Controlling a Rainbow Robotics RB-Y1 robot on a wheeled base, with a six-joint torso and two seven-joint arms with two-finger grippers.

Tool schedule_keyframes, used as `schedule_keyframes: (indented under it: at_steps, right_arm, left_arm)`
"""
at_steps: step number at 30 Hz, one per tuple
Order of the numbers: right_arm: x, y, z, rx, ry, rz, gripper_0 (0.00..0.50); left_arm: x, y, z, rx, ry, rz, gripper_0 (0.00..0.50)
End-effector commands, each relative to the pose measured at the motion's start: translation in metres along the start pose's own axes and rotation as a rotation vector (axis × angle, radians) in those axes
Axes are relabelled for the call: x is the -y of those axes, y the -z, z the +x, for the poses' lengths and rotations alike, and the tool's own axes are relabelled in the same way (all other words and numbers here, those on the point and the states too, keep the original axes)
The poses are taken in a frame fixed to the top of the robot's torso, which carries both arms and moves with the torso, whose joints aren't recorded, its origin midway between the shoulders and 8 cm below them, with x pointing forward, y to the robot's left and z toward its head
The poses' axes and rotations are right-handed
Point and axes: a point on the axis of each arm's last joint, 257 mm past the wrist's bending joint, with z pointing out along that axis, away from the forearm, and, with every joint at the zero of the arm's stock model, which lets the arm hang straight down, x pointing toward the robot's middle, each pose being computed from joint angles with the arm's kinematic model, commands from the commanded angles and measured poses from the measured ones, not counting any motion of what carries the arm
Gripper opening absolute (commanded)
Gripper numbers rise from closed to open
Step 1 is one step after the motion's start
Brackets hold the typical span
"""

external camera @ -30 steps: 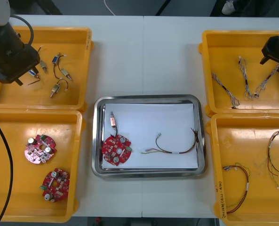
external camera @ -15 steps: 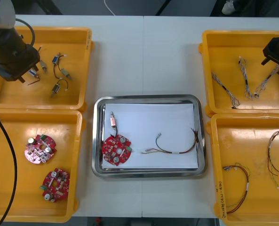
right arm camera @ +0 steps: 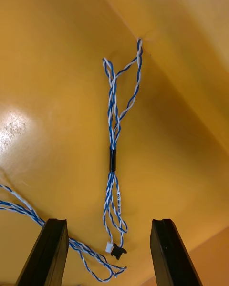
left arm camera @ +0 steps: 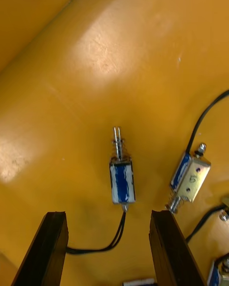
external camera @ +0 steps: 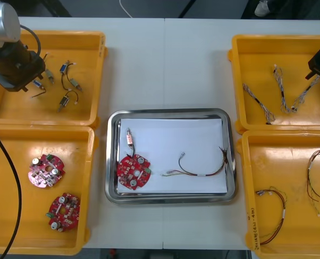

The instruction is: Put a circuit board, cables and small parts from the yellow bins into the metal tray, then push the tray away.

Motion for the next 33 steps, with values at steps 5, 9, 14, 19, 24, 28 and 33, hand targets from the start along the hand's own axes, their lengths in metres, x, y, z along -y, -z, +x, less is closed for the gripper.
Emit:
schedule_keyframes:
  at_steps: [5,9,14,19,24,28,33]
  right_arm:
    - [0.016,0.006,-0.025,0.052,-0.057,-0.031,0.5]
    - [0.015,0.001,-0.023,0.051,-0.07,-0.036,0.5]
    - [0.011,-0.008,-0.016,0.042,-0.092,-0.058,0.5]
    - [0.005,-0.01,-0.015,0.046,-0.099,-0.069,0.5]
    - [-0.003,-0.015,-0.016,0.064,-0.099,-0.082,0.5]
    - [-0.008,-0.016,-0.015,0.069,-0.104,-0.088,0.5]
    - [-0.012,-0.021,-0.01,0.062,-0.108,-0.09,0.5]
  left_arm:
    - [0.015,0.017,-0.05,0.112,-0.038,0.069,0.5]
    - [0.015,0.01,-0.049,0.113,-0.044,0.076,0.5]
    - [0.012,-0.003,-0.05,0.126,-0.059,0.07,0.5]
    - [0.013,-0.011,-0.048,0.13,-0.069,0.076,0.5]
    - [0.015,-0.013,-0.043,0.119,-0.07,0.081,0.493]
    - [0.016,-0.014,-0.041,0.113,-0.07,0.083,0.146]
    - [0.019,-0.015,-0.037,0.108,-0.072,0.088,0.0]
